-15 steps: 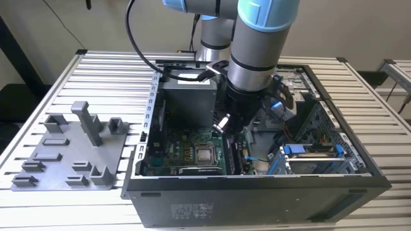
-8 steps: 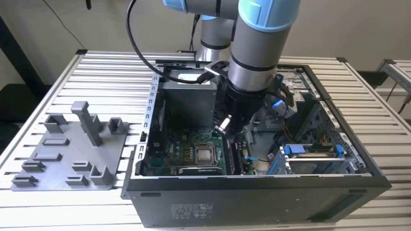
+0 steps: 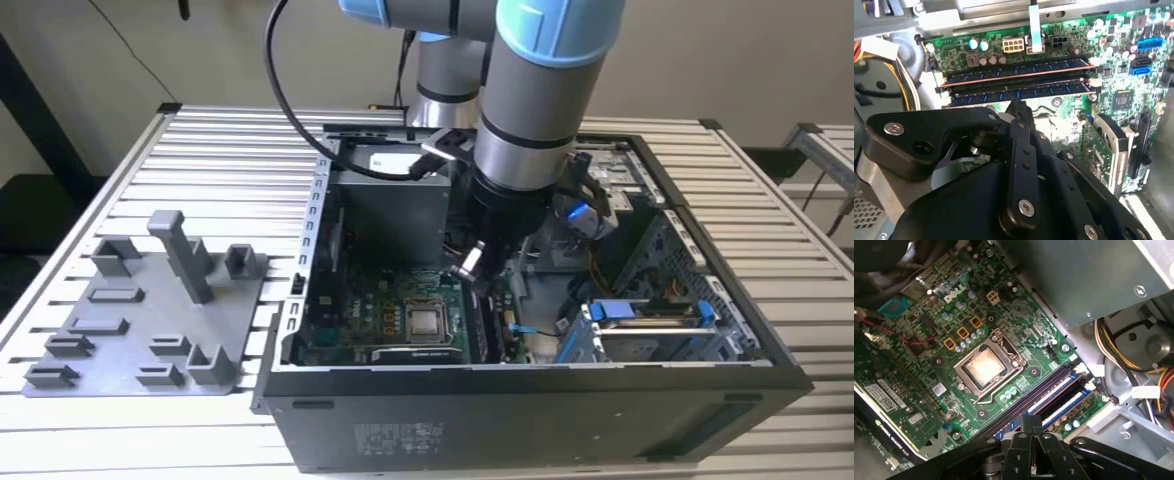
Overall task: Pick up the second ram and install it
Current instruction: 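Press down the second ram until it locks into place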
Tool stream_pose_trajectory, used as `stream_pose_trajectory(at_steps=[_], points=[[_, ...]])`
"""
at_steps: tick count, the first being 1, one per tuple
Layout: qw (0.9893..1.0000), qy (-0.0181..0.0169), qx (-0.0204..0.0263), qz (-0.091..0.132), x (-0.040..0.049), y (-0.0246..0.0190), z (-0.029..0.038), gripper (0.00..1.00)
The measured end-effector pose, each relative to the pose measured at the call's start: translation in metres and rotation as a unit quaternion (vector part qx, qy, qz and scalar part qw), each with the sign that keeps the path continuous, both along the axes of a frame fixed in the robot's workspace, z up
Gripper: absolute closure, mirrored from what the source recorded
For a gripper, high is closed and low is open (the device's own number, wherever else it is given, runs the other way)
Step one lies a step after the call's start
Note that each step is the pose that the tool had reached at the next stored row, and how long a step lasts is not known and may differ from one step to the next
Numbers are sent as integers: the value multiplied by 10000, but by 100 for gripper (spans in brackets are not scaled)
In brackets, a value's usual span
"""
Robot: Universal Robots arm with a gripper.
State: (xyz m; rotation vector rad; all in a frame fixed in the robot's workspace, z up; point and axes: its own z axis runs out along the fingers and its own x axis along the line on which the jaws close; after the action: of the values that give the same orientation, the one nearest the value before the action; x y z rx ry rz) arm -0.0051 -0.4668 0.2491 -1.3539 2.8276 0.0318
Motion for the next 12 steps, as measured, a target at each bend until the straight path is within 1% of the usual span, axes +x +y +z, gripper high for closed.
stream_pose_trajectory(at_steps=[3,6,9,12], points=[[9996,-22,0,278,1,0,-4,89],[9985,-34,1,549,0,0,-10,89],[9966,-38,1,819,0,0,-17,89],[9940,-42,2,1089,-1,0,-24,89]])
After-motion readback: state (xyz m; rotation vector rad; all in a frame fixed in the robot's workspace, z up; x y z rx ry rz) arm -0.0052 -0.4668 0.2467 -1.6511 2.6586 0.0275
